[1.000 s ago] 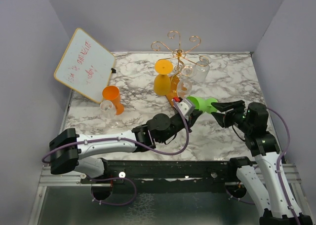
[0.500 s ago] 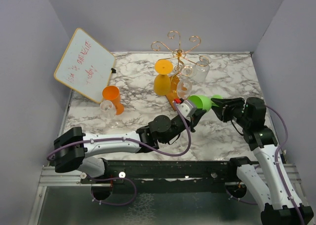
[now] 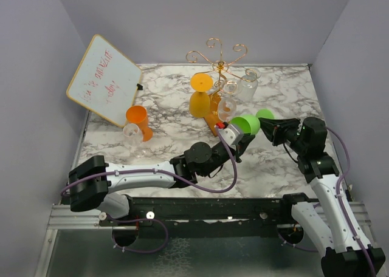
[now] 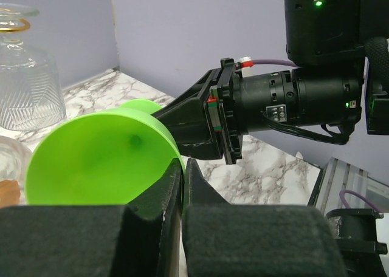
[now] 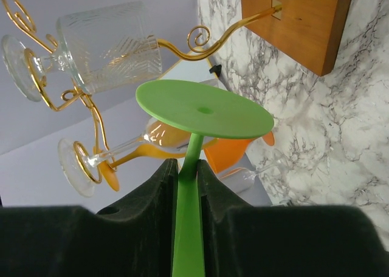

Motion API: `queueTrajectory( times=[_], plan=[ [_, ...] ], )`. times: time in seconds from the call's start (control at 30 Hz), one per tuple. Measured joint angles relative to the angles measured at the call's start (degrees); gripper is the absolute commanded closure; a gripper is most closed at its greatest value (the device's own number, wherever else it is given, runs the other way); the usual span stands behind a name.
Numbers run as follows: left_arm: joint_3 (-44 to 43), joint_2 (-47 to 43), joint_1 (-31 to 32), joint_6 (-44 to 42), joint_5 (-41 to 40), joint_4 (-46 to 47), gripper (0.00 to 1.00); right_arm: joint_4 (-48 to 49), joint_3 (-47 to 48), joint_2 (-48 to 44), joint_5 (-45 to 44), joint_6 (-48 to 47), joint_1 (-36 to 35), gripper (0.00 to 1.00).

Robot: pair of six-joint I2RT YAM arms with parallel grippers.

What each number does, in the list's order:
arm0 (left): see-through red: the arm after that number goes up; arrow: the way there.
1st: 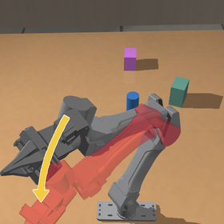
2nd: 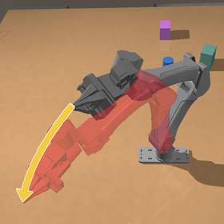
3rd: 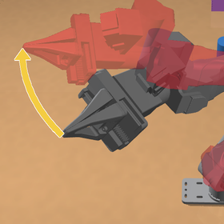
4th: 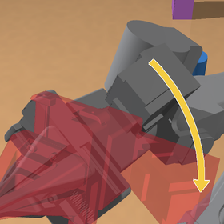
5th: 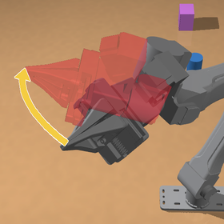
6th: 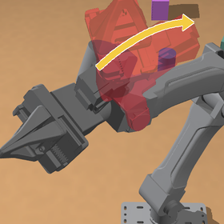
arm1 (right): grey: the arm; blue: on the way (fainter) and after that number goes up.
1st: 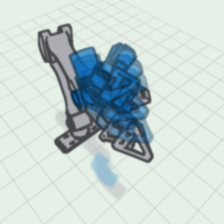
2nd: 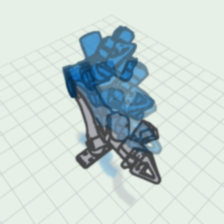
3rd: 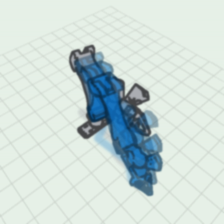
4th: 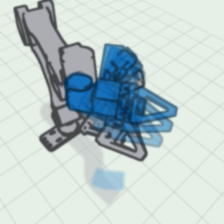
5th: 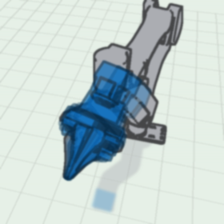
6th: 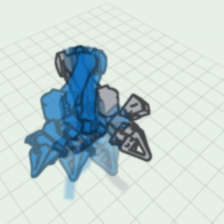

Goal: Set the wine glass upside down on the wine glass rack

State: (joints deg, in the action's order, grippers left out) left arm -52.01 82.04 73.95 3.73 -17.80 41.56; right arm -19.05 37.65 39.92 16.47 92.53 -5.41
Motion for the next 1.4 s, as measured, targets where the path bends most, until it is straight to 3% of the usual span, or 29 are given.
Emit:
queueTrajectory(
  times=[0.23, 0.4, 0.5, 0.63, 0.7, 0.9, 1.23, 1.4],
  plan=[
    [0.00, 1.03, -0.11, -0.22, 0.79, -0.09, 1.00, 2.03, -0.55, 2.49, 1.84, 0.20, 0.00, 0.75],
    [0.02, 1.03, -0.11, -0.22, 0.85, 0.24, 0.99, 2.93, -0.63, 2.40, 1.99, 0.31, 0.17, 0.99],
    [0.46, 1.01, -0.11, -0.02, 0.85, 0.50, 0.89, 3.80, -1.20, 2.16, 1.97, 0.44, 0.26, 0.99],
    [2.08, 1.01, -0.04, 1.92, 0.79, 0.66, 0.67, 5.84, -1.86, 2.19, 1.64, -2.29, 0.26, 0.99],
    [3.48, 0.87, 0.04, 2.97, 0.59, 0.59, 0.49, 7.43, -1.88, 2.25, 0.66, -5.20, 0.24, 0.99],
    [9.46, -2.95, 0.02, 6.47, -1.44, -1.16, 0.21, 12.26, -2.19, 2.29, -3.91, -17.62, 0.22, 0.99],
    [12.11, -13.22, -0.70, 12.63, -0.87, -5.99, 0.02, 19.80, -4.72, -4.07, -9.22, -45.09, 0.22, 0.99],
    [8.59, -13.94, -1.62, 14.32, 1.46, -11.96, 0.01, 20.70, -4.61, -8.17, -9.68, -58.86, 0.20, 0.99]
  ],
)
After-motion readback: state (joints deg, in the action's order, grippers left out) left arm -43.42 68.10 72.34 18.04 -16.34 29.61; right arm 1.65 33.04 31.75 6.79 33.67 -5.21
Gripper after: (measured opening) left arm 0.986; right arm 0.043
